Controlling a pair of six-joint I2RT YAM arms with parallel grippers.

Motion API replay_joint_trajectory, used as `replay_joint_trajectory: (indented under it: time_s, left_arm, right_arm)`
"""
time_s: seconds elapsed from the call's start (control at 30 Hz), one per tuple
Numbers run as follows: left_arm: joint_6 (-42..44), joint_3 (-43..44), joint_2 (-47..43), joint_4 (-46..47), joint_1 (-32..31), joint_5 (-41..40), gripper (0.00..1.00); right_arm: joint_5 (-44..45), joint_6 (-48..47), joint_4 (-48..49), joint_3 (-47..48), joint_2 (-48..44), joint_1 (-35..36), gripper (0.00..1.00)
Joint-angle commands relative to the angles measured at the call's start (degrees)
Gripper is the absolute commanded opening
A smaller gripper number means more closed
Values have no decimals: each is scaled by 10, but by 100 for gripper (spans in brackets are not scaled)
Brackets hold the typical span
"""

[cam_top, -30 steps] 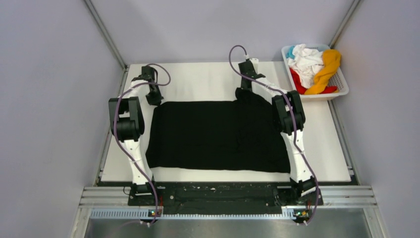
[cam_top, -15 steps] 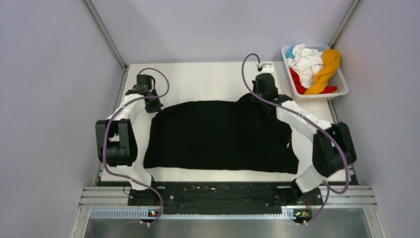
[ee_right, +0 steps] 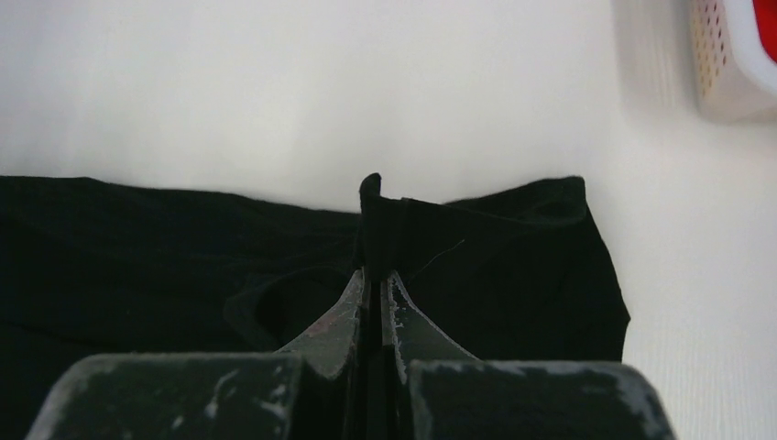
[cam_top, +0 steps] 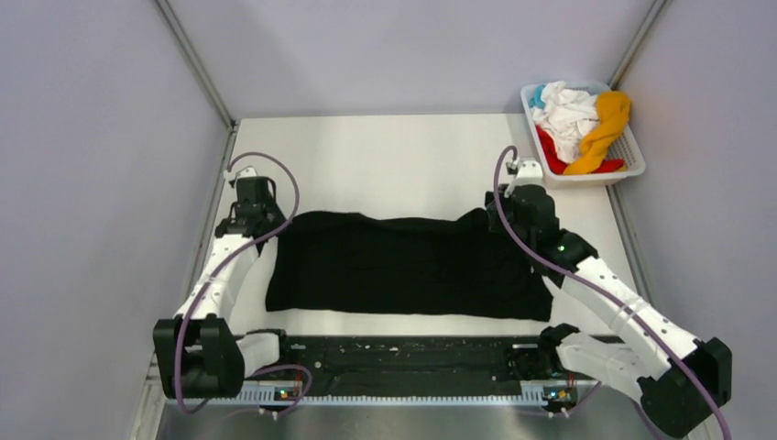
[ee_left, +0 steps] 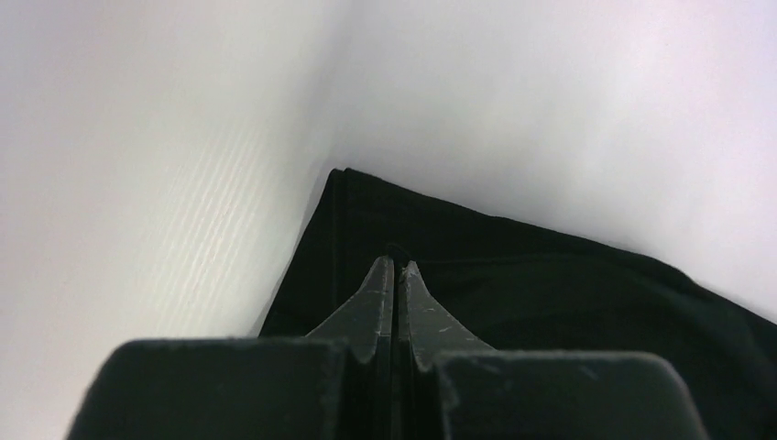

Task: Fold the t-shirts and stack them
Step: Fold the other side of the tshirt into a rectangle

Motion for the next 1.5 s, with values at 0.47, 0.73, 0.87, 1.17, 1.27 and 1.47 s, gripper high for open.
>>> replay_joint_trajectory:
  time_s: [0.47, 0.73, 0.87, 1.17, 1.27, 1.47]
  left_arm:
    - [-28, -43, 7, 48, 0, -54, 0]
    - [-48, -68, 10, 59, 0, -64, 0]
    - [-52, -71, 20, 58, 0, -64, 3]
    - [-92, -59, 16, -11, 1, -126, 32]
    - [-108, -39, -17, -45, 0, -139, 61]
    - [-116, 14, -70, -97, 0, -157, 94]
  right_arm:
    - [-59, 63, -58, -117, -121, 23, 0]
    - [-68, 98, -64, -168, -129, 27, 2]
    - [-61, 160, -77, -214, -144, 34, 8]
    - [-96, 281, -195, -233, -221, 63, 55]
    - [-131, 360, -270, -201, -255, 78, 72]
    - [-91, 343, -393, -78, -332, 86, 79]
